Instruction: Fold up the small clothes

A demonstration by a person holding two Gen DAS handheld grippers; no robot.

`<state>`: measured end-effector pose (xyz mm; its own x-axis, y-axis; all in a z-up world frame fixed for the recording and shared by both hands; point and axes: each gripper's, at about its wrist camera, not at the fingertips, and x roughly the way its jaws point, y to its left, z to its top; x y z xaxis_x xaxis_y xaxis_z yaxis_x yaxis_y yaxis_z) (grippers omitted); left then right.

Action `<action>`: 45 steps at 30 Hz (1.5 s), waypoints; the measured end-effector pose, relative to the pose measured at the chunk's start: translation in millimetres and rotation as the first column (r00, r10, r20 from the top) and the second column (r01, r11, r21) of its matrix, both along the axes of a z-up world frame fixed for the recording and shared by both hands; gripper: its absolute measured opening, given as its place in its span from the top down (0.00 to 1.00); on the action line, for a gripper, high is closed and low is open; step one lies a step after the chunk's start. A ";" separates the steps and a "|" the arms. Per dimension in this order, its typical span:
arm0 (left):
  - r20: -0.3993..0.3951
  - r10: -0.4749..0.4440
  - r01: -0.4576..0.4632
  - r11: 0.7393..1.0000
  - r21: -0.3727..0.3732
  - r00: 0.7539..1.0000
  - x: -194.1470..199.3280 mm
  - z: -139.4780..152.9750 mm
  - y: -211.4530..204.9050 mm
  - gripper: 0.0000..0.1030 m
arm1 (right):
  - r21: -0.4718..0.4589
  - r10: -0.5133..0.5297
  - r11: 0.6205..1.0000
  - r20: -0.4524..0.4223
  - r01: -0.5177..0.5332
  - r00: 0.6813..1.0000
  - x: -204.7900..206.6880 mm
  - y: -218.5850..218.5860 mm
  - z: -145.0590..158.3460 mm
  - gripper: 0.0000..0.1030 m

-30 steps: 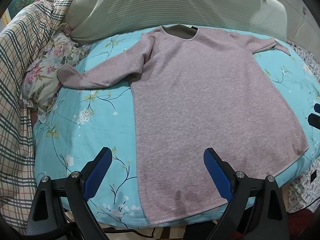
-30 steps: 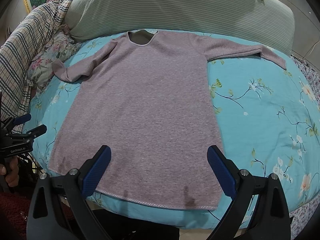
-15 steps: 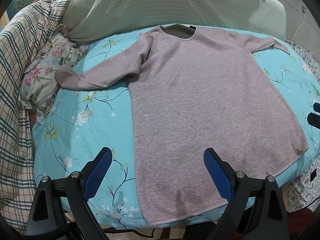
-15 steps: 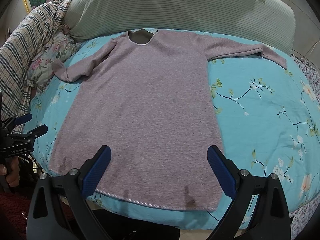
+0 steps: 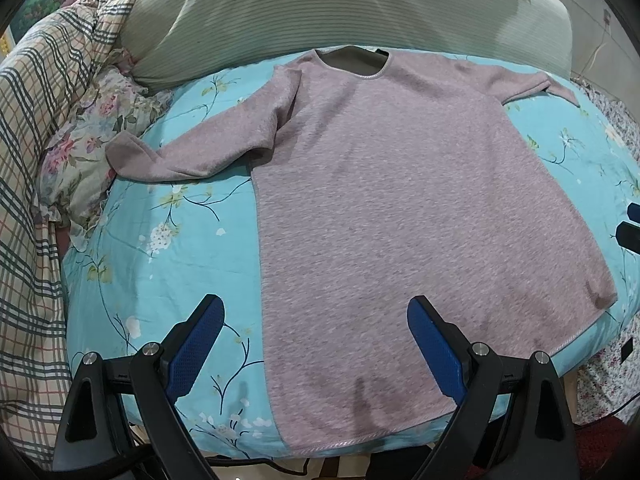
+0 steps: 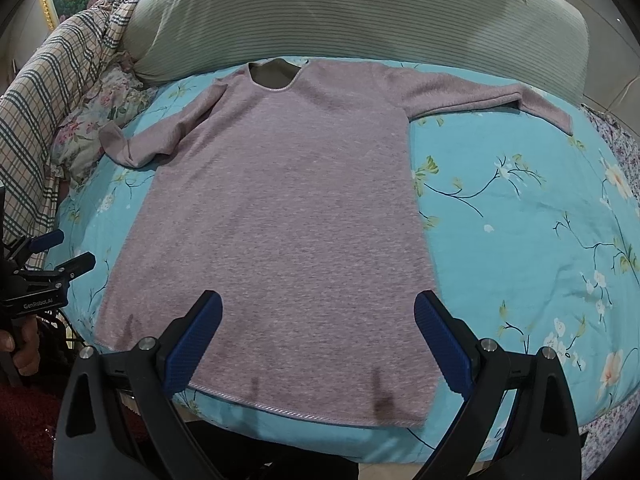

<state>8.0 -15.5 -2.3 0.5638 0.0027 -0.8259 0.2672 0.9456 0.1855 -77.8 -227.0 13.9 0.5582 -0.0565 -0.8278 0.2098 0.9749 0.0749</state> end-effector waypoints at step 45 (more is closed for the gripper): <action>-0.236 -0.037 0.029 0.999 -0.039 0.971 179.2 -70.4 -131.4 0.09 | 0.469 -0.839 0.491 0.027 0.734 0.544 160.7 -540.7 -64.7 0.48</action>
